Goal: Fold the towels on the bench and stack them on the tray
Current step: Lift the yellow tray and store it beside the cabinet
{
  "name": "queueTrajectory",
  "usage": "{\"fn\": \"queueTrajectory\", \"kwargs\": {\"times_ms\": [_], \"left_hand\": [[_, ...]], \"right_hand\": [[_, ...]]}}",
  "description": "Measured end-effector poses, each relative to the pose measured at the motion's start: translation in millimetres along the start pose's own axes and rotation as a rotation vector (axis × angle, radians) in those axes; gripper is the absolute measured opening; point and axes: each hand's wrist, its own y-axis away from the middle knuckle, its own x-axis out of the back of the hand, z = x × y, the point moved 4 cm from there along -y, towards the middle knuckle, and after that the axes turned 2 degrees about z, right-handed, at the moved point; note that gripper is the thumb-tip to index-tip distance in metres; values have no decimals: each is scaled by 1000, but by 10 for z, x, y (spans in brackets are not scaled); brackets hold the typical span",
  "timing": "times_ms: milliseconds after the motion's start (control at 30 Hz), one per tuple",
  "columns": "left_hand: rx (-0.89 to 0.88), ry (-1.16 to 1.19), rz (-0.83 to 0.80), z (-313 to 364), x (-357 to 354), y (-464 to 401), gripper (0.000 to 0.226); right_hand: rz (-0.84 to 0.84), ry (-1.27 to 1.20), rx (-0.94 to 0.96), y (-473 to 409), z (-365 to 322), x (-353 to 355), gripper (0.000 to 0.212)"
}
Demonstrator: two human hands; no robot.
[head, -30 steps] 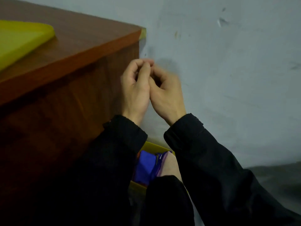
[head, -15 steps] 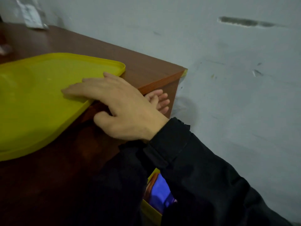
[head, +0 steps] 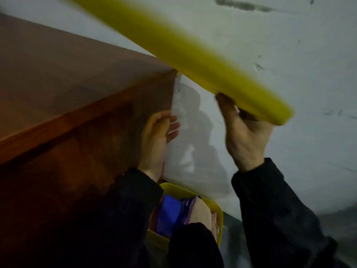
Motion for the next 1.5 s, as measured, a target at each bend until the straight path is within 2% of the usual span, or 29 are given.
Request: {"fn": "queueTrajectory", "kwargs": {"times_ms": [100, 167, 233, 300, 367, 433, 467, 533, 600, 667, 733, 800, 867, 933, 1033, 1100, 1167, 1200, 1267, 1333, 1400, 1433, 1467, 1500], "left_hand": [[100, -84, 9, -352, 4, 34, 19], [131, -114, -7, -599, 59, 65, 32], [151, -171, -54, -818, 164, 93, 53], [219, -237, -115, -1109, 325, 111, 63], [339, -346, -247, -1445, 471, 156, 57], [515, -420, -358, -1867, 673, 284, 52], [556, -484, -347, -2051, 789, 364, 49], [571, -540, -183, -2354, 1068, 513, 41], [689, -330, -10, -2618, 1270, 726, 44], [758, -241, 35, -2810, 1439, 875, 47], [700, -452, 39, -2864, 1667, 844, 54], [641, -683, -57, -2892, 1866, 709, 70], [606, -861, -141, -2903, 1948, 533, 54], [506, -1029, -160, -2957, 1978, 323, 36], [342, -1325, -139, -3108, 1968, 97, 43], [319, -1436, -212, -3297, 1960, 111, 48], [292, -1564, -329, -3459, 1930, 162, 55], [269, -1618, -373, -3496, 1908, 175, 58], [212, -1621, -364, -3522, 1882, 208, 57], [127, -1513, -239, -3492, 1897, 258, 50], [89, -1451, -123, -3492, 1975, 322, 50], [140, -1453, -105, -3492, 2018, 327, 52], [247, -1459, -88, -3509, 2076, 303, 54], [364, -1464, -66, -3532, 2136, 265, 55]], "right_hand": [[280, -39, -277, 341, 220, 771, 10], [368, -115, -465, 711, 331, 1140, 17], [371, -175, -663, 1079, 426, 1350, 25], [302, -159, -841, 1430, 546, 1470, 32], [228, -144, -1008, 1773, 749, 1527, 37], [272, -177, -1123, 2171, 946, 1526, 42], [350, -219, -1172, 2391, 1030, 1507, 43], [525, -299, -1292, 2914, 1169, 1428, 43], [569, -427, -1464, 3416, 1230, 1188, 45], [548, -604, -1625, 3839, 1254, 923, 46], [615, -701, -1729, 4127, 1250, 854, 42], [729, -666, -1756, 4348, 1290, 1021, 55], [679, -526, -1790, 4508, 1335, 1205, 80], [542, -257, -1825, 4613, 1357, 1286, 70], [301, 154, -1738, 4527, 1390, 1241, 48], [226, 248, -1693, 4496, 1445, 1207, 59], [292, 243, -1703, 4580, 1515, 1198, 79], [304, 235, -1724, 4607, 1538, 1169, 79], [254, 241, -1718, 4664, 1546, 1100, 65], [208, 277, -1682, 4703, 1521, 1059, 57], [220, 367, -1621, 4827, 1529, 1131, 78], [254, 401, -1596, 4868, 1550, 1193, 89], [290, 414, -1605, 4882, 1566, 1236, 92], [288, 407, -1605, 4847, 1569, 1244, 85]]}}
